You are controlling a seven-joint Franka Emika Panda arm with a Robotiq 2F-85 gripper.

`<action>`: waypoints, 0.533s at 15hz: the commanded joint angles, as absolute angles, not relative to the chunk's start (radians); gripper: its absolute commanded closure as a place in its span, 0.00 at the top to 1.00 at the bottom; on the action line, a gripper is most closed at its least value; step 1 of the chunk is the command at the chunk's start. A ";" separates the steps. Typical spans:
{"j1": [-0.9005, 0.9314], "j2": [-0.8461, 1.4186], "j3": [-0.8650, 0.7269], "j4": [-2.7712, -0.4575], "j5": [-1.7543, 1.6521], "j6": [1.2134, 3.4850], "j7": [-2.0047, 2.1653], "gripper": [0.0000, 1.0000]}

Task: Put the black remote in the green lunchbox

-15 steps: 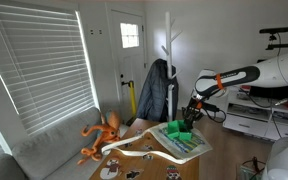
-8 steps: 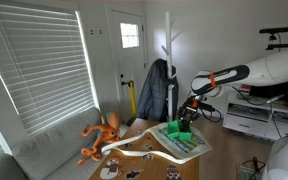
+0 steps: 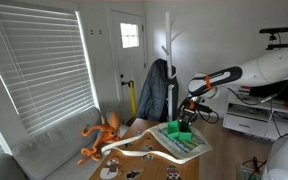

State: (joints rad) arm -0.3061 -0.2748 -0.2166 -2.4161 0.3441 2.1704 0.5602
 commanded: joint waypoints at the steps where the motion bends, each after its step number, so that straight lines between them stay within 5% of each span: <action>1: -0.306 -0.255 -0.207 -2.395 0.329 2.151 0.605 0.15; 5: -0.304 -0.250 -0.203 -2.397 0.325 2.149 0.617 0.19; 6: -0.305 -0.251 -0.203 -2.396 0.324 2.146 0.622 0.65; 8: -0.306 -0.262 -0.202 -2.399 0.321 2.144 0.627 0.70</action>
